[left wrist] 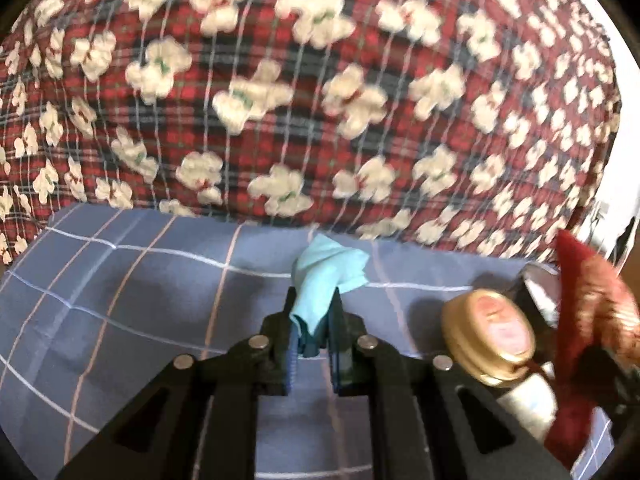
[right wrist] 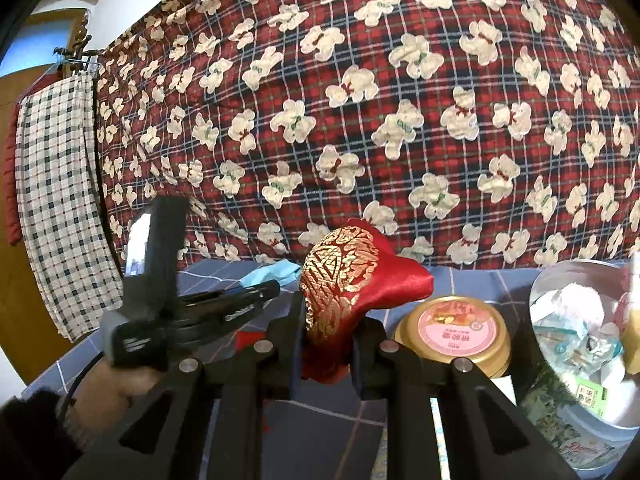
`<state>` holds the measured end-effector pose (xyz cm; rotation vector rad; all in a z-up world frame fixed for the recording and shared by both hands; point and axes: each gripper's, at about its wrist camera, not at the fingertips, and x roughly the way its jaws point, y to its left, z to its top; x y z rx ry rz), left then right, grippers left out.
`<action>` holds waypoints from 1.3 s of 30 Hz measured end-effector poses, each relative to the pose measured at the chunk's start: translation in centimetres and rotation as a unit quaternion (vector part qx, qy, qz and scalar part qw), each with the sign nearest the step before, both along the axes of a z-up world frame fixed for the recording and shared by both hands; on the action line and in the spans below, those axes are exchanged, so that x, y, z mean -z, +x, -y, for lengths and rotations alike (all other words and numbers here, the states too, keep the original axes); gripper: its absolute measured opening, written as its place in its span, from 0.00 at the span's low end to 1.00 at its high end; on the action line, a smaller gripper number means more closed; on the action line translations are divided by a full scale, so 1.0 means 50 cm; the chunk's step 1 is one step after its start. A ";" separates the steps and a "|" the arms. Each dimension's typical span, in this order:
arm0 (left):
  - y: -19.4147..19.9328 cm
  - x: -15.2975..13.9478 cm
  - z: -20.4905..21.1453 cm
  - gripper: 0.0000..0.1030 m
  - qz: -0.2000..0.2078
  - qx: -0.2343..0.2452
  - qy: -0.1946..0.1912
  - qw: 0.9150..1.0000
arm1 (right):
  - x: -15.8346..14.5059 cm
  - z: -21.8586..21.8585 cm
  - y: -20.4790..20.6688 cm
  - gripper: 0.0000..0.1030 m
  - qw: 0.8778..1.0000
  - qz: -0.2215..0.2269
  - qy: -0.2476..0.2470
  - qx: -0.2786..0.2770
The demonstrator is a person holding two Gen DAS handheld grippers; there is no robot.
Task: Organize soft objects
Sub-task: 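Grasp the blue cloth with the left gripper while the right holds the red pouch, then carry the blue cloth and red pouch in both grippers over the round tin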
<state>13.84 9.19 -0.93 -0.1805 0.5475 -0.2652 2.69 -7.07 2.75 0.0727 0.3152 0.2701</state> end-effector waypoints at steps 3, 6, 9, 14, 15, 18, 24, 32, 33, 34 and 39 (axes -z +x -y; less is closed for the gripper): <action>-0.042 -0.021 0.018 0.09 0.032 0.000 -0.003 0.999 | -0.007 0.003 -0.008 0.20 1.000 0.011 0.001 0.002; -0.076 -0.031 0.027 0.09 0.049 -0.005 -0.012 0.999 | -0.015 0.006 -0.019 0.20 1.000 0.023 -0.002 0.001; -0.107 -0.038 0.035 0.09 0.064 -0.004 -0.022 0.998 | -0.020 0.014 -0.037 0.20 0.999 0.040 -0.013 0.003; -0.152 -0.043 0.059 0.09 0.083 0.002 -0.018 0.996 | -0.018 0.053 -0.056 0.20 0.998 0.050 -0.019 0.015; -0.158 -0.042 0.068 0.09 0.084 0.007 -0.015 0.996 | -0.018 0.062 -0.058 0.20 0.998 0.050 -0.019 0.018; -0.175 -0.040 0.095 0.09 0.089 0.013 0.004 0.996 | -0.017 0.093 -0.067 0.20 0.998 0.053 -0.019 0.029; -0.212 -0.050 0.135 0.09 0.105 0.025 0.011 0.994 | -0.014 0.152 -0.082 0.20 0.997 0.054 -0.017 0.045; -0.242 -0.066 0.182 0.09 0.115 0.041 0.009 0.993 | -0.014 0.209 -0.095 0.20 0.996 0.063 -0.023 0.058; -0.245 -0.069 0.190 0.09 0.117 0.044 0.008 0.992 | -0.015 0.217 -0.098 0.20 0.996 0.066 -0.023 0.061; -0.249 -0.073 0.201 0.09 0.120 0.049 0.007 0.992 | -0.016 0.226 -0.100 0.20 0.995 0.069 -0.025 0.064; -0.254 -0.082 0.246 0.09 0.125 0.065 0.009 0.990 | -0.018 0.281 -0.099 0.20 0.993 0.071 -0.023 0.087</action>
